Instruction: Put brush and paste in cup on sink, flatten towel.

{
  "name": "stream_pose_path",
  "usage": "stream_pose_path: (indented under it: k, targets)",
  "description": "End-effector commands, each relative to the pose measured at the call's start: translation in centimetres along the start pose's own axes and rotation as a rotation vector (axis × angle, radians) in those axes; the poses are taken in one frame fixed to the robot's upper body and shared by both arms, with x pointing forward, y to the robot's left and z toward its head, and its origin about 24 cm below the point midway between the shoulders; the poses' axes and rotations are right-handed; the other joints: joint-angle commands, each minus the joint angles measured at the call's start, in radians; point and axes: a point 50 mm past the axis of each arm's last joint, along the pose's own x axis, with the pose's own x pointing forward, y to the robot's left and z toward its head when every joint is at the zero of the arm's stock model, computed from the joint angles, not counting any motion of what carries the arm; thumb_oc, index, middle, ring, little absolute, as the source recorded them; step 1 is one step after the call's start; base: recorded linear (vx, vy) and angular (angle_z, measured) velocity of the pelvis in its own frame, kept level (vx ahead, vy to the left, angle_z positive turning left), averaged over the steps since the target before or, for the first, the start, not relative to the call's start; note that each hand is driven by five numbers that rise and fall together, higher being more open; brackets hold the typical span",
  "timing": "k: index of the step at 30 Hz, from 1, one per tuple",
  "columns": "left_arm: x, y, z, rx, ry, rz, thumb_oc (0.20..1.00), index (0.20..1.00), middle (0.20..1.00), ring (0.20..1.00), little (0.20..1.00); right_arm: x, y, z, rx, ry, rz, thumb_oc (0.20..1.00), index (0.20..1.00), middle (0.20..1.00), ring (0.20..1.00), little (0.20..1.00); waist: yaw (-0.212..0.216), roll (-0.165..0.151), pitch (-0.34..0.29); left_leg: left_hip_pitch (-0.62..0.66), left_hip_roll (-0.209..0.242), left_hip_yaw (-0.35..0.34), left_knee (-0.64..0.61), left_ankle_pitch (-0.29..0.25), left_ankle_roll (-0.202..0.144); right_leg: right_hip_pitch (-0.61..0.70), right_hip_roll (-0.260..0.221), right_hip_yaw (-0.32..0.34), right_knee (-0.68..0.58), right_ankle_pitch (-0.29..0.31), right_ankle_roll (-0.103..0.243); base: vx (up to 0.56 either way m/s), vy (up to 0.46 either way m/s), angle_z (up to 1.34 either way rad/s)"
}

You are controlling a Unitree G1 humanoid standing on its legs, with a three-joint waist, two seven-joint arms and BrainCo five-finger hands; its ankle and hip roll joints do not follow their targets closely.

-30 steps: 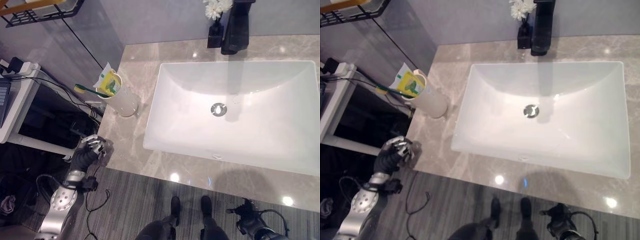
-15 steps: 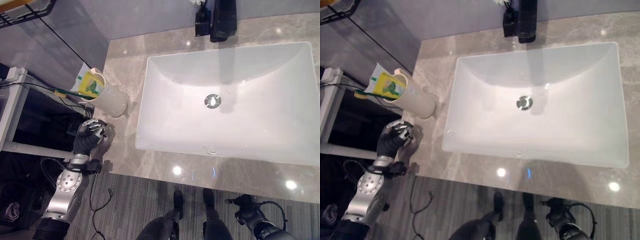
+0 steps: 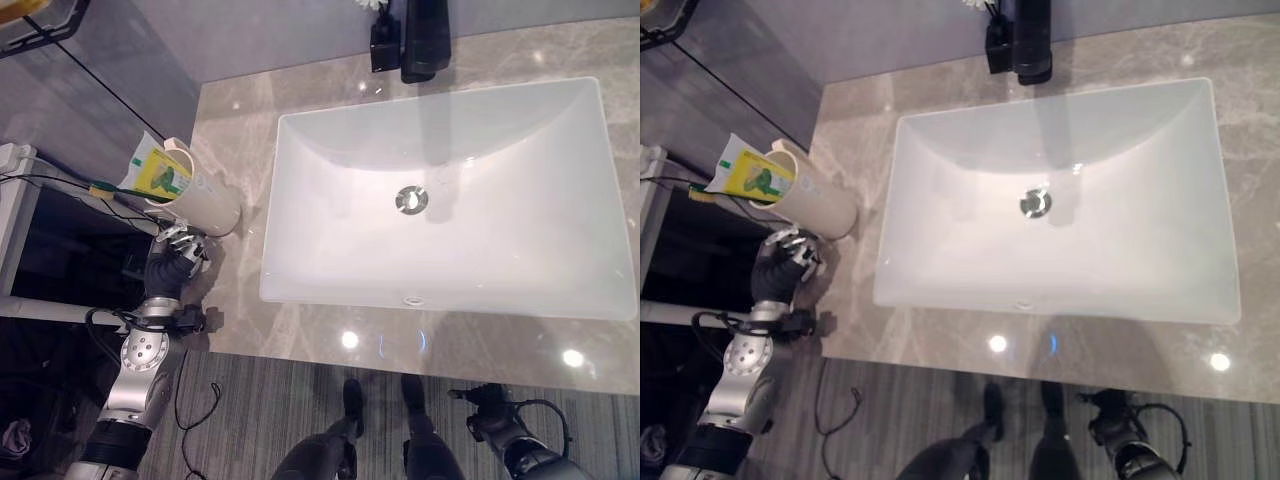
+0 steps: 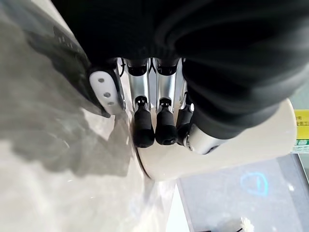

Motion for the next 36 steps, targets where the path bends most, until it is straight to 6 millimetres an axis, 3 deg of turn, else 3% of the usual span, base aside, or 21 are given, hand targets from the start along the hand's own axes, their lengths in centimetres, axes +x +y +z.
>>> stream_pose_path:
  k: [1, 8, 14, 19, 22, 25, 30, 36]
  targets:
    - [0.1, 1.1, -2.0, 0.004, 0.09, 0.08, 0.2, 0.2, 0.2, 0.2, 0.2, -0.1, 0.4, 0.8, 0.033, -0.037, -0.007, 1.0, 1.0, 1.0, 1.0, 1.0, -0.045, -0.038, -0.02, 0.013, 0.068, -0.023, 0.004, -0.013, -0.1, 0.001, -0.128, -0.002, 0.009, -0.008, 0.099, 0.01, -0.009, -0.15]
    - [1.7, 1.4, -2.4, 0.031, 0.104, 0.112, 0.2, 0.2, 0.2, 0.2, 0.2, -0.2, 0.3, 0.0, 0.076, 0.003, -0.013, 1.0, 1.0, 1.0, 1.0, 1.0, -0.069, -0.046, -0.016, 0.017, 0.077, -0.012, 0.004, -0.014, -0.103, -0.006, -0.118, 0.01, 0.009, -0.008, 0.097, 0.01, -0.013, -0.08]
    - [3.7, 1.8, -1.3, 0.084, 0.067, 0.139, 0.2, 0.2, 0.2, 0.2, 0.2, -0.3, 0.7, 0.3, 0.094, -0.01, -0.008, 1.0, 1.0, 1.0, 1.0, 1.0, -0.087, -0.052, -0.011, 0.017, 0.081, -0.003, 0.004, -0.016, -0.105, -0.013, -0.113, 0.017, 0.009, -0.005, 0.097, 0.0, -0.005, -0.04]
    - [3.5, 1.8, -1.2, 0.083, 0.065, 0.129, 0.2, 0.2, 0.2, 0.2, 0.2, -0.4, 1.0, 0.6, 0.107, -0.019, 0.003, 1.0, 1.0, 1.0, 1.0, 1.0, -0.089, -0.056, -0.011, 0.019, 0.082, 0.003, 0.004, -0.017, -0.105, -0.015, -0.11, 0.023, 0.009, -0.002, 0.097, 0.0, 0.0, 0.0]
    - [1.1, 1.1, -2.7, 0.03, 0.122, 0.089, 0.2, 0.2, 0.2, 0.2, 0.2, -0.6, 1.4, 0.5, 0.101, -0.017, 0.02, 1.0, 1.0, 1.0, 1.0, 1.0, -0.079, -0.058, -0.018, 0.033, 0.084, 0.013, 0.004, -0.028, -0.101, -0.011, -0.107, 0.033, 0.009, -0.008, 0.095, 0.02, 0.011, -0.1]
    - [0.6, 0.6, -3.4, -0.02, 0.146, 0.087, 0.2, 0.2, 0.2, 0.2, 0.2, -0.6, 1.4, 0.5, 0.075, -0.026, 0.024, 1.0, 1.0, 1.0, 1.0, 1.0, -0.078, -0.058, -0.018, 0.04, 0.084, 0.021, 0.004, -0.033, -0.099, -0.008, -0.105, 0.037, 0.009, -0.011, 0.094, 0.01, 0.011, -0.1]
    - [0.6, 0.1, -3.6, -0.037, 0.152, 0.075, 0.2, 0.2, 0.2, 0.2, 0.2, -0.5, 1.5, 1.1, 0.042, -0.049, 0.036, 1.0, 1.0, 1.0, 1.0, 1.0, -0.078, -0.06, -0.018, 0.049, 0.084, 0.035, 0.004, -0.037, -0.098, -0.01, -0.102, 0.05, 0.009, -0.01, 0.094, 0.0, 0.01, -0.05]
    - [2.3, 0.1, -2.7, -0.054, 0.103, 0.111, 0.2, 0.2, 0.2, 0.2, 0.2, -0.5, 1.5, 1.3, 0.081, -0.047, 0.033, 1.0, 1.0, 1.0, 1.0, 1.0, -0.086, -0.056, -0.016, 0.047, 0.087, 0.042, 0.004, -0.035, -0.1, -0.015, -0.101, 0.056, 0.009, -0.009, 0.095, 0.0, -0.003, -0.06]
